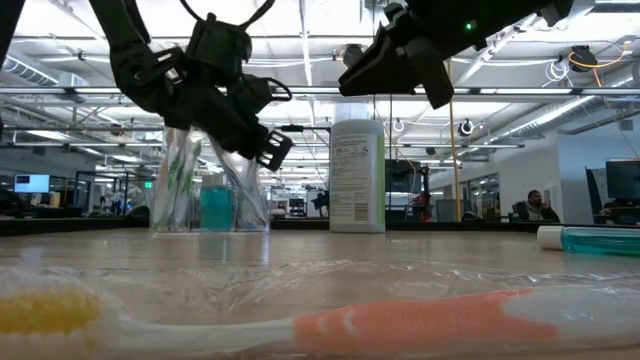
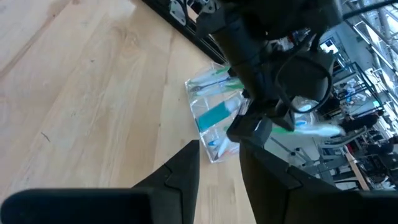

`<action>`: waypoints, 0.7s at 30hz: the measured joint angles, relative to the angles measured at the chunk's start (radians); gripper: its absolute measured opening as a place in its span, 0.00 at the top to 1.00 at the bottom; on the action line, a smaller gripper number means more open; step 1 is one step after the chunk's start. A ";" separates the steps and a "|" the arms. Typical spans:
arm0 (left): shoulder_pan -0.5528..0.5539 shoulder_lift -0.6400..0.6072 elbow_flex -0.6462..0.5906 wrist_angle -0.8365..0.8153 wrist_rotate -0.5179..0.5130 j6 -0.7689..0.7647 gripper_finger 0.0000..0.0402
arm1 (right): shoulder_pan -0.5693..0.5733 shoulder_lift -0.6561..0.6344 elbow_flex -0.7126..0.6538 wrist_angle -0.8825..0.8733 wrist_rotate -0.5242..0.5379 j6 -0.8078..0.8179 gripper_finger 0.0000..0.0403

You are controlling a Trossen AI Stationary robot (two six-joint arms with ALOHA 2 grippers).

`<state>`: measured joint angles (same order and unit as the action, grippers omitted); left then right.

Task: Pick & Place toothbrushing station
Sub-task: Put the green toothbrush into the right of the transparent organizer

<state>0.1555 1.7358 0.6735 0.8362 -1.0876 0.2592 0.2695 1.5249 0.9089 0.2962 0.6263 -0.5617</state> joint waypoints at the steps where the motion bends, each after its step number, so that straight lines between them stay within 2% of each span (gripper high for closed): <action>1: -0.005 -0.006 0.000 -0.001 -0.019 0.013 0.98 | 0.000 0.000 0.000 0.001 0.000 0.000 0.73; 8: -0.053 -0.016 0.000 -0.027 -0.126 0.035 0.97 | -0.001 0.000 0.000 -0.002 0.000 -0.004 0.73; 14: -0.075 -0.016 0.000 -0.076 -0.127 0.027 0.99 | -0.002 0.000 0.000 -0.003 0.000 -0.026 0.73; 21: -0.074 -0.016 0.000 -0.080 -0.118 0.011 0.95 | -0.002 0.000 0.000 -0.003 0.000 -0.045 0.73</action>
<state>0.0814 1.7195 0.6735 0.7557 -1.2057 0.2704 0.2680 1.5249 0.9089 0.2935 0.6266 -0.6064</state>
